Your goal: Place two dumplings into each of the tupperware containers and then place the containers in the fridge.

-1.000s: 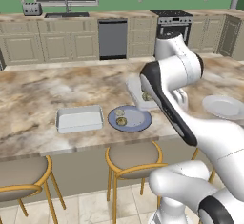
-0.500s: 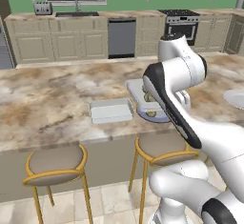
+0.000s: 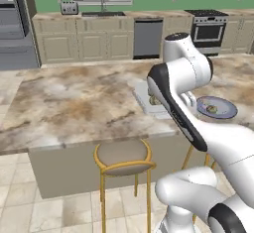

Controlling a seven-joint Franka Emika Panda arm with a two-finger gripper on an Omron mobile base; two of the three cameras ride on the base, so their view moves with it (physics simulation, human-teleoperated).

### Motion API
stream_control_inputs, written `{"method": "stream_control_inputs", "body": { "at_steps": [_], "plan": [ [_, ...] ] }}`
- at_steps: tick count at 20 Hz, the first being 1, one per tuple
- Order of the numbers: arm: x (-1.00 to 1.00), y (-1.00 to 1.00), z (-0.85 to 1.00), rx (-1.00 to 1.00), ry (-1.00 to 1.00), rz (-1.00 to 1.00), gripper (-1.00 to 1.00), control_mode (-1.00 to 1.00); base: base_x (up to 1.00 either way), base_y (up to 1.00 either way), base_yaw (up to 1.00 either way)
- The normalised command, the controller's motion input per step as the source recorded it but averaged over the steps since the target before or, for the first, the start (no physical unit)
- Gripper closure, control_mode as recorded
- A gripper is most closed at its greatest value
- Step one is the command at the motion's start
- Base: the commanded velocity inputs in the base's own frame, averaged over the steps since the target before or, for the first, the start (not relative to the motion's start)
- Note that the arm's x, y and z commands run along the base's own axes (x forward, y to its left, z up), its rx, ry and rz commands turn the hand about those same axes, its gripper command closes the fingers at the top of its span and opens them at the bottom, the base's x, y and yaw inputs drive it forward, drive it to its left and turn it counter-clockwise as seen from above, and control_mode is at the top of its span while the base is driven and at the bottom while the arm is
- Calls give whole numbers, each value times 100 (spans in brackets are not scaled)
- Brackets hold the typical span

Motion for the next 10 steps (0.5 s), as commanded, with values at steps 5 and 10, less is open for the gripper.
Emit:
{"method": "stream_control_inputs", "body": {
  "at_steps": [5,10],
  "plan": [
    [0,0,0,0,0,0,100,100,-57,100,13],
    [0,0,0,0,0,0,100,100,-28,100,10]
  ]
}}
